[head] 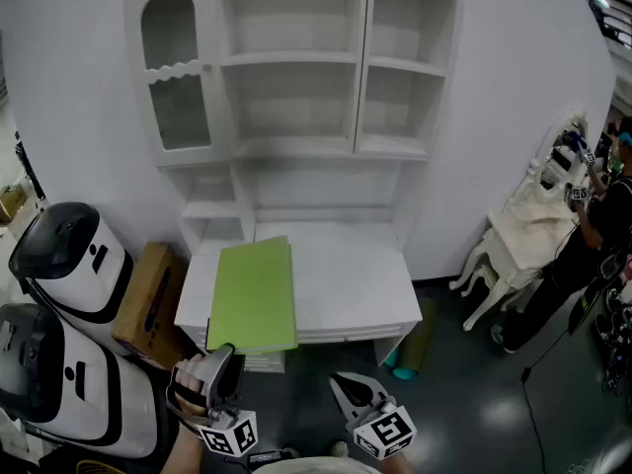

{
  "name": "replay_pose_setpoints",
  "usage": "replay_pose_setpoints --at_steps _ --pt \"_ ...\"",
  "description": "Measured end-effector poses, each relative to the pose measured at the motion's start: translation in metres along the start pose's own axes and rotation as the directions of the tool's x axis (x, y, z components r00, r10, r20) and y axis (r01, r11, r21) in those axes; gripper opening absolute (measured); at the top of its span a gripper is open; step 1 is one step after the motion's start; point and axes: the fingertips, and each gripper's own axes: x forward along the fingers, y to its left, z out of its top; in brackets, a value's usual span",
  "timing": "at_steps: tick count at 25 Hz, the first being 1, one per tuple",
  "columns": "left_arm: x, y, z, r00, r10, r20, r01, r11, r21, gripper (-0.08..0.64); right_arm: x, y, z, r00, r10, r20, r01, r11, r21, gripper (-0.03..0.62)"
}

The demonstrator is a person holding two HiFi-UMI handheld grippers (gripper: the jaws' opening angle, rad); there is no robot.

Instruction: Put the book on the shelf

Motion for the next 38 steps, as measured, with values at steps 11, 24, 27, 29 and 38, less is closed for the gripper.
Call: replay_pose_setpoints --at_steps 11,24,27,29,38 --pt "0.003 0.001 0.011 1.000 0.011 0.013 -0.011 1.000 0.013 0.135 -0.010 0.001 -0.002 1.000 0.021 0.010 -0.021 1.000 0.009 0.014" --pt "0.011 0.001 0.030 1.000 0.017 0.006 -0.017 0.999 0.032 0.135 -0.025 -0.013 -0.007 0.999 0.039 0.006 -0.040 0.999 0.010 0.014" --pt "0.017 0.001 0.037 1.000 0.023 0.006 -0.023 0.999 0.037 0.135 -0.030 -0.023 -0.008 0.999 0.033 0.011 -0.033 0.999 0.010 0.014" --pt "0.020 -0.002 0.044 1.000 0.024 0.007 -0.025 0.999 0.041 0.135 -0.035 -0.029 -0.011 0.999 0.034 0.011 -0.034 0.999 0.012 0.014" --pt "0.038 -0.008 0.076 1.000 0.030 -0.006 -0.030 0.998 0.060 0.135 -0.070 -0.068 -0.023 1.000 0.013 -0.007 -0.013 1.000 0.020 0.014"
